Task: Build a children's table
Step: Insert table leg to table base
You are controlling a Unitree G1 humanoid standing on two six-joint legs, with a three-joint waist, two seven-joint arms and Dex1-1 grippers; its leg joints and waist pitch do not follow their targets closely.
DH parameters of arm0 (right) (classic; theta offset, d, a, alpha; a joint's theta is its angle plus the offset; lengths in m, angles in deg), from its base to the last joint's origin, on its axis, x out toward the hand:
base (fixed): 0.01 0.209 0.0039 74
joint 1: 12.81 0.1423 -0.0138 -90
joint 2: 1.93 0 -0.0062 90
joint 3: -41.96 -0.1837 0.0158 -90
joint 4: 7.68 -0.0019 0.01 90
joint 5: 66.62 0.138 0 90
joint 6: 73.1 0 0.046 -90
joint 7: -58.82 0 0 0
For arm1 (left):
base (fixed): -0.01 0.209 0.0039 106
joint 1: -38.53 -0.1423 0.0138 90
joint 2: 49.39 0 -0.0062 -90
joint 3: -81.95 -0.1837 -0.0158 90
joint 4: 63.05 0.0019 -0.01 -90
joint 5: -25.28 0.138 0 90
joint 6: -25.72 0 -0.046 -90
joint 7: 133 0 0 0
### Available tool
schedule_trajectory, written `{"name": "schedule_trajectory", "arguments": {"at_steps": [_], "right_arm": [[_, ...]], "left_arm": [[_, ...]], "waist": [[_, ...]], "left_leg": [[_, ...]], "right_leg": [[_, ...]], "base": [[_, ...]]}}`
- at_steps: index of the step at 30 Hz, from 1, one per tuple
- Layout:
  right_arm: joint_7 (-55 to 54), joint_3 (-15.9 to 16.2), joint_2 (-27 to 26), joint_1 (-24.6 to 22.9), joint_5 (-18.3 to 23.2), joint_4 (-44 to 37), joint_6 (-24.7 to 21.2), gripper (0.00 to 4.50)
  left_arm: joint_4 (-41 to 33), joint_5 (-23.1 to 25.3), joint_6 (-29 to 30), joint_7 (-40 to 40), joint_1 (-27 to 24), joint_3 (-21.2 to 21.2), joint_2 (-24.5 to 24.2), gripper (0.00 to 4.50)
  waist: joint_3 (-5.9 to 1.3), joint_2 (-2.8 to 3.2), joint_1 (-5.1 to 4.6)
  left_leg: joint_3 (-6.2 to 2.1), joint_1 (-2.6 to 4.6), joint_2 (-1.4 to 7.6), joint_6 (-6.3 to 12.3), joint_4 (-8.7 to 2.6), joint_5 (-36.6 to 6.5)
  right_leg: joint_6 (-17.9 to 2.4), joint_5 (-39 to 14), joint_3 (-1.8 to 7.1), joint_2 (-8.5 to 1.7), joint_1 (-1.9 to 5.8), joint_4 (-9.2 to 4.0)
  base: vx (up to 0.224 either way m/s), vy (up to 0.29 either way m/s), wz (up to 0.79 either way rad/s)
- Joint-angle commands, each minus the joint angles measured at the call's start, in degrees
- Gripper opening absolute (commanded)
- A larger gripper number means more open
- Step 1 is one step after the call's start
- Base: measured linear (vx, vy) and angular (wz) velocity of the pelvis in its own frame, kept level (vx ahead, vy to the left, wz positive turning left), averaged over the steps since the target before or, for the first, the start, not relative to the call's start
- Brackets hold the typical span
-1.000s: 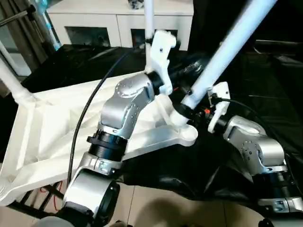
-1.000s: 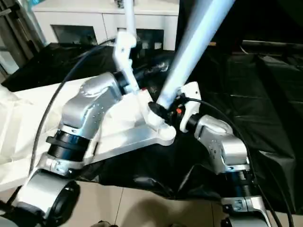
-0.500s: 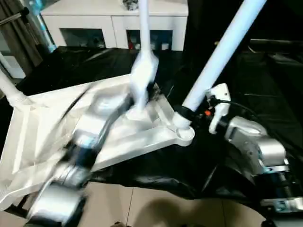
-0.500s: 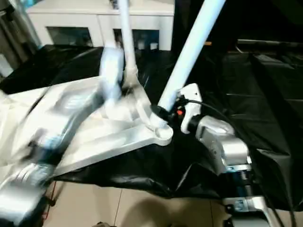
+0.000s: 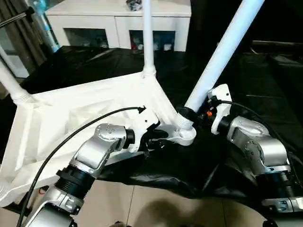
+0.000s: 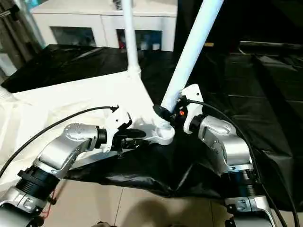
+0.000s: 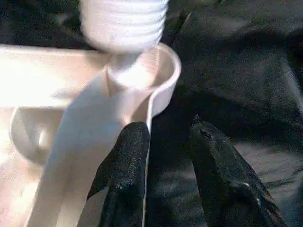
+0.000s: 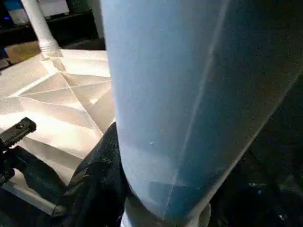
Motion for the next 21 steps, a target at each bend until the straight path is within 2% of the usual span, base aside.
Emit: {"name": "schedule_trajectory", "arguments": {"at_steps": [1,3,7,8,12,13,17,19,21], "right_arm": [[0.3,0.7,0.4,0.0,-0.2,-0.7,0.5,1.89],[0.3,0.7,0.4,-0.1,-0.2,-0.7,0.5,1.89],[0.6,0.9,0.4,-0.1,-0.4,-0.5,0.6,1.89],[0.7,1.0,0.5,-0.2,-0.4,-0.5,0.6,1.89],[1.4,1.5,0.7,-0.3,-0.5,-0.8,-0.4,1.89],[1.6,1.8,0.9,-0.3,-0.6,-0.8,-0.7,1.89],[2.0,3.4,1.8,-0.6,-1.6,0.0,-2.6,1.89],[2.2,3.8,1.8,-0.5,-1.8,0.4,-3.3,1.89],[2.7,4.6,1.8,-0.3,-2.1,1.0,-3.5,1.89]], "left_arm": [[2.2,1.9,-1.6,2.1,0.0,-0.4,-0.3,1.68],[3.3,2.5,-2.3,3.0,0.2,-0.3,-0.2,1.68],[5.0,3.7,-3.5,3.1,0.2,-0.5,-0.7,1.68],[5.1,3.7,-3.4,3.1,0.1,-0.4,-0.7,1.38],[4.7,3.4,-2.8,2.5,-0.3,-0.2,-0.9,1.11],[4.7,3.3,-2.6,2.1,-0.4,-0.2,-1.0,0.96],[5.1,2.8,-2.5,0.8,-0.6,-0.4,-1.0,0.79],[5.2,2.8,-2.4,0.4,-0.6,-0.3,-0.9,0.49],[5.3,2.8,-2.4,0.1,-0.6,-0.3,-0.9,0.44]], "waist": [[-4.32,-0.72,0.0],[-4.37,-0.52,-0.04],[-4.52,-0.55,0.04],[-4.51,-0.55,0.03],[-4.47,-0.54,0.06],[-4.47,-0.56,0.07],[-4.38,-0.67,0.11],[-4.37,-0.67,0.08],[-4.42,-0.63,0.06]], "left_leg": [[-0.36,0.67,1.35,2.12,-4.0,-9.9],[-0.35,0.67,1.3,2.32,-3.94,-9.7],[-0.39,0.71,1.44,2.71,-3.9,-8.7],[-0.41,0.66,1.46,2.78,-3.92,-8.6],[-0.37,0.7,1.5,2.89,-3.93,-8.8],[-0.35,0.73,1.48,2.89,-3.92,-8.9],[-0.31,0.72,1.47,2.67,-3.92,-9.3],[-0.34,0.72,1.44,2.62,-3.94,-9.4],[-0.34,0.71,1.46,2.58,-3.89,-9.3]], "right_leg": [[-10.7,-14.8,2.41,-2.52,3.34,-4.08],[-10.7,-14.5,2.42,-2.49,3.31,-4.07],[-11.6,-11.9,2.42,-2.46,3.29,-3.8],[-11.8,-11.7,2.42,-2.49,3.33,-3.75],[-12.5,-11.0,2.45,-2.52,3.34,-3.64],[-12.5,-11.1,2.45,-2.52,3.34,-3.67],[-12.1,-12.9,2.5,-2.6,3.32,-3.84],[-12.1,-13.1,2.49,-2.55,3.29,-3.86],[-12.2,-12.8,2.47,-2.58,3.29,-3.82]], "base": [[0.0,0.0,0.0],[0.0,0.0,0.0],[0.0,0.0,0.0],[0.0,0.0,0.0],[0.0,0.0,0.0],[0.0,0.0,0.0],[0.0,0.0,0.0],[0.0,0.0,0.0],[0.0,0.0,0.0]]}}
